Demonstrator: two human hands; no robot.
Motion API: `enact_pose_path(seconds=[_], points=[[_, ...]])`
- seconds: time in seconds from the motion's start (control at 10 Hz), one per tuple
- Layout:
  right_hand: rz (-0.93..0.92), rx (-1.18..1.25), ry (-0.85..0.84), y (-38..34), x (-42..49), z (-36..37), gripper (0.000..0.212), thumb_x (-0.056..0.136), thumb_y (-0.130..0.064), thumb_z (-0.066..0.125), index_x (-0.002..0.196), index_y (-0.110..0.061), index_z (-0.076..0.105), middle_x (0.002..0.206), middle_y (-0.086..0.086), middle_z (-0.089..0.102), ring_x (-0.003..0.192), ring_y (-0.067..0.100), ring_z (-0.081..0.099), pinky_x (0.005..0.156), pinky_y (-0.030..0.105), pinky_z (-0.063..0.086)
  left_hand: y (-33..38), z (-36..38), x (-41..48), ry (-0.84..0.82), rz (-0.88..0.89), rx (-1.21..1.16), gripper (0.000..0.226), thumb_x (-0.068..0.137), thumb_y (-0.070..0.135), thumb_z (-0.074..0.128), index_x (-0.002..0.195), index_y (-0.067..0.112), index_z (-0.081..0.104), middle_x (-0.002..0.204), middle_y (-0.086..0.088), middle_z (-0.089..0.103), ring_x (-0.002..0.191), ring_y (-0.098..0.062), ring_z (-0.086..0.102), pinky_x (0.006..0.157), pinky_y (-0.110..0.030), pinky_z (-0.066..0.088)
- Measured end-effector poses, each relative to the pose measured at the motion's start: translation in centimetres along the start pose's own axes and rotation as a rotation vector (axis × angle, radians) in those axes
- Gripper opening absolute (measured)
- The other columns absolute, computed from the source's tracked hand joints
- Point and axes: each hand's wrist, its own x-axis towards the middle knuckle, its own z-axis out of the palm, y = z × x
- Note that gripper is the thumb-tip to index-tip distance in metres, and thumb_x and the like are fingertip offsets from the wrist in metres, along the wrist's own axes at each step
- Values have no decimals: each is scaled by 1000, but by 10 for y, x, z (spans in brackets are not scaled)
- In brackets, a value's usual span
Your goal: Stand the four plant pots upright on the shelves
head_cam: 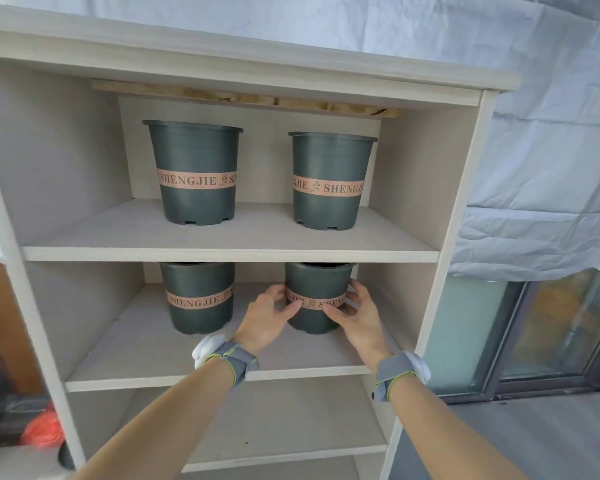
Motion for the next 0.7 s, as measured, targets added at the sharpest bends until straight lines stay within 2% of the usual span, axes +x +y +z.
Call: enact_pose_path(seconds=[0.1, 0.2, 0.3, 0.4, 0.5, 0.6, 0.7], points=[[2, 5, 4, 3, 6, 0, 74, 80, -2, 82, 144, -13, 44, 131, 6, 58, 124, 21, 56, 100, 34, 51, -2, -3, 4, -10, 2, 8, 56, 92, 37, 67, 140, 13, 52, 139, -2, 62, 133, -16, 54, 112, -33, 41], [15, 3, 12, 4, 10, -1, 75, 80, -3, 82, 144, -14, 45, 130, 4, 58, 124, 21, 56, 104, 39, 51, -2, -6, 7, -29, 2, 7, 56, 92, 38, 66, 141, 14, 52, 138, -2, 63, 133, -14, 54, 113, -37, 41], [28, -22, 12, 1, 11, -1, 76, 81, -3, 82, 146, -12, 43, 132, 5, 57, 126, 22, 55, 105, 40, 50, -1, -7, 9, -60, -5, 8, 57, 93, 37, 65, 143, 14, 51, 138, -3, 62, 134, -15, 53, 114, -32, 38], [46, -13, 12, -1, 10, -2, 75, 81, 1, 80, 146, -10, 43, 130, 6, 56, 126, 23, 54, 103, 37, 50, 2, -8, 8, -98, -16, 47, 55, 95, 37, 63, 144, 15, 50, 139, -3, 62, 133, -15, 54, 106, -18, 33], [77, -44, 10, -3, 7, -3, 78, 82, -2, 80, 148, -9, 39, 132, 10, 56, 123, 23, 55, 98, 31, 49, 6, -10, 4, -115, -32, 97, 57, 95, 41, 60, 145, 14, 49, 141, -5, 61, 132, -18, 55, 106, -22, 35], [90, -61, 46, -9, 2, -3, 75, 84, -8, 80, 147, -12, 39, 122, 10, 57, 114, 22, 58, 93, 30, 48, 8, -13, -2, -92, -53, 134, 57, 96, 43, 58, 142, 12, 49, 135, -6, 63, 128, -22, 56, 100, -22, 37], [50, -97, 206, -13, -3, -1, 23, 90, -10, 70, 109, -14, 58, 96, 8, 67, 95, 29, 65, 83, 35, 54, 11, -22, -10, 10, -20, 152, 23, 94, 36, 62, 102, 15, 69, 98, -5, 72, 99, -23, 66, 83, -22, 43]])
